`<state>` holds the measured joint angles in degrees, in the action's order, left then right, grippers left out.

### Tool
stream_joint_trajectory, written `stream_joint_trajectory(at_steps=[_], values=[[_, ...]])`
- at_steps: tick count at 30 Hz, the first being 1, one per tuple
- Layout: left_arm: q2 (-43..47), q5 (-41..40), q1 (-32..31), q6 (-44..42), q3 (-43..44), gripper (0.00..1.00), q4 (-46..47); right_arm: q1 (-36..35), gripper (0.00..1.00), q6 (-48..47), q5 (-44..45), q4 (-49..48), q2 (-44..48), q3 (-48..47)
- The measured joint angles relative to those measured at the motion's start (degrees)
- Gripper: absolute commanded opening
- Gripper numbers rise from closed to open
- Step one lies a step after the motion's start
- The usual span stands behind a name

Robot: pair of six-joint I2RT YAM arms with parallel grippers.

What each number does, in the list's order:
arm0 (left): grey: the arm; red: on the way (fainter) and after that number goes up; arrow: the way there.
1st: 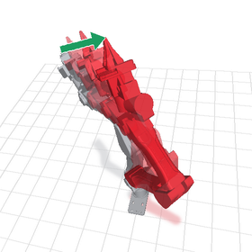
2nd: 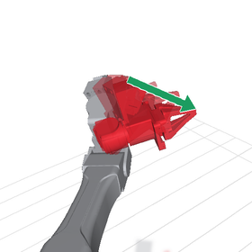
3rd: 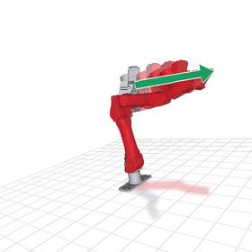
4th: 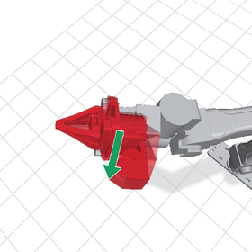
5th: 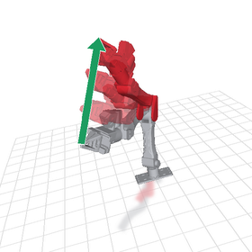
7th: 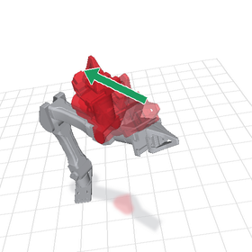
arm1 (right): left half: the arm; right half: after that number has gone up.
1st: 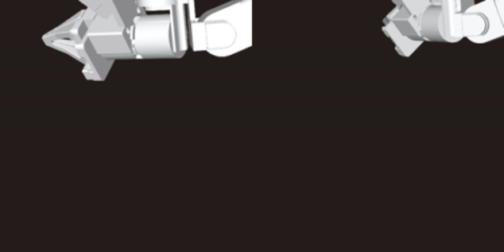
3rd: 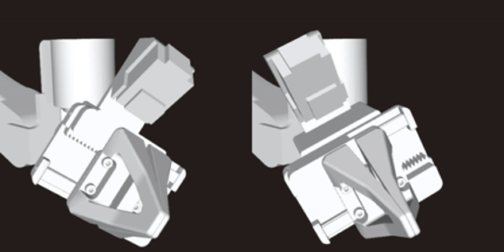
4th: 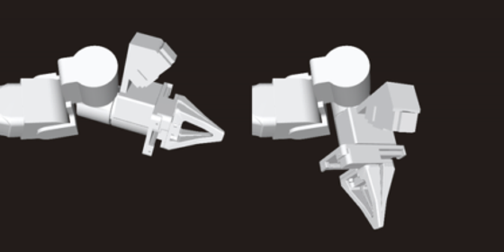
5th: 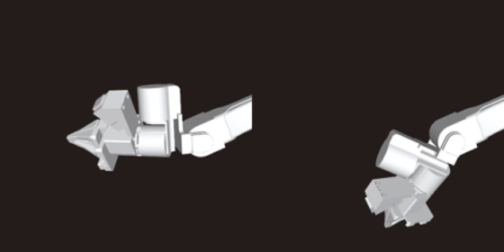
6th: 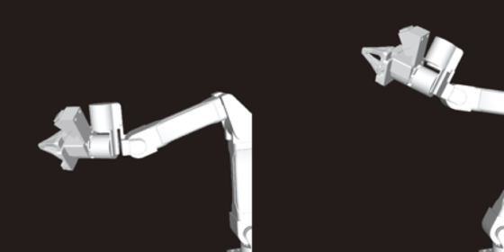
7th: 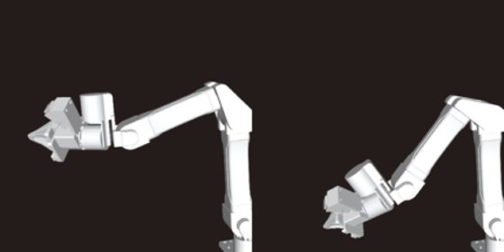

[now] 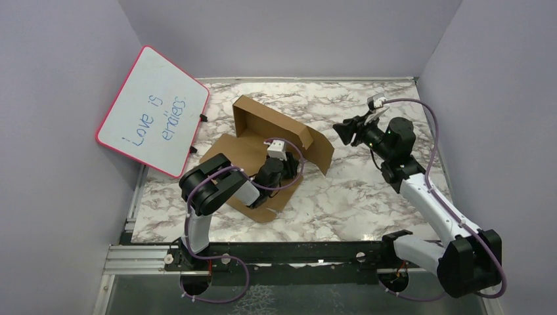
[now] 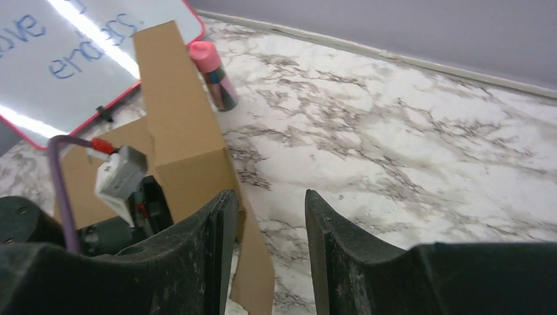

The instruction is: Fold the paper box

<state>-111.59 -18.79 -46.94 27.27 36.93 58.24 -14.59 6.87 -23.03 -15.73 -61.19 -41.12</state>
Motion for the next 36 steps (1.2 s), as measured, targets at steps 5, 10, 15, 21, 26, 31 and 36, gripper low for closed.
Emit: stream_joint_trajectory(at_steps=[5,10,15,21,26,31,36], values=[[0.0,1.6,0.6,0.6,-0.2,0.47,0.5,1.5,0.46,-0.5,4.2,0.5,-3.8,-0.2],[-0.1,3.1,1.3,1.2,-0.2,0.49,1.0,1.9,0.46,-1.4,2.3,0.2,-10.5,0.4],[-0.3,4.3,1.7,1.7,-0.3,0.51,1.5,1.8,0.47,-1.3,-3.4,-0.9,-15.9,3.0],[-0.8,5.4,1.9,2.3,-0.3,0.52,2.6,0.5,0.52,-1.3,-10.9,-3.7,-19.5,3.4],[-1.1,6.2,2.0,2.5,-0.3,0.52,3.3,-1.8,0.54,-1.0,-15.0,-8.2,-20.3,4.1],[-1.2,7.1,2.2,2.8,-0.5,0.56,3.9,-3.4,0.54,-0.6,-16.9,-13.1,-22.9,4.1],[-0.1,7.7,2.2,2.7,-2.1,0.64,4.7,-4.3,0.54,-0.3,-17.4,-16.1,-24.8,4.2]])
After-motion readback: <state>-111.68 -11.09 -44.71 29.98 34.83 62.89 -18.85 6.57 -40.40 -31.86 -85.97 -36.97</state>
